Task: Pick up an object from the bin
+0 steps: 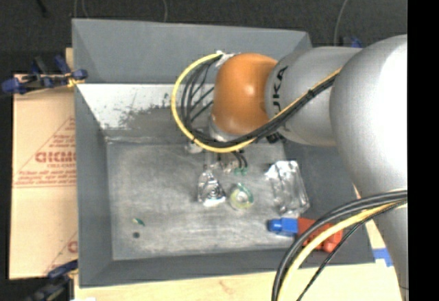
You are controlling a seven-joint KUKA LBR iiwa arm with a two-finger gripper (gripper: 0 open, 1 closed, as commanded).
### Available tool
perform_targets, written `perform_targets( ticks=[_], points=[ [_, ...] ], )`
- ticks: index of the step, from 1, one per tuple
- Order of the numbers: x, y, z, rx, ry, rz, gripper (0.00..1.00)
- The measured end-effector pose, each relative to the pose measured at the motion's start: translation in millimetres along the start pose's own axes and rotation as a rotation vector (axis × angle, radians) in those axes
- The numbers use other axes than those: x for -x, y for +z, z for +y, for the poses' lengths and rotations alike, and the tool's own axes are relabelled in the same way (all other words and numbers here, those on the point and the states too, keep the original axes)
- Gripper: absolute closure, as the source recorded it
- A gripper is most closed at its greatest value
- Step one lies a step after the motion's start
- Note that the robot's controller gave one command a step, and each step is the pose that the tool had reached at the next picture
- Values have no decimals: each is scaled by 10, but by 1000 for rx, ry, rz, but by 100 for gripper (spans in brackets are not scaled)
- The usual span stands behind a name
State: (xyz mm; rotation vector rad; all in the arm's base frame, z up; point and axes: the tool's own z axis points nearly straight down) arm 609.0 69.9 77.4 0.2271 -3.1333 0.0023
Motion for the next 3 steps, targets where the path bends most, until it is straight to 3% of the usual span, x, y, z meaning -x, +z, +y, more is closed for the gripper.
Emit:
perform_targets(
  ticks=[1,2,3],
  points=[
    [-322,-17,-503,4,174,-9,0],
    [-302,-32,-506,3,177,-17,100],
    [-460,-1546,-711,-2,-5,-10,100]
  ],
)
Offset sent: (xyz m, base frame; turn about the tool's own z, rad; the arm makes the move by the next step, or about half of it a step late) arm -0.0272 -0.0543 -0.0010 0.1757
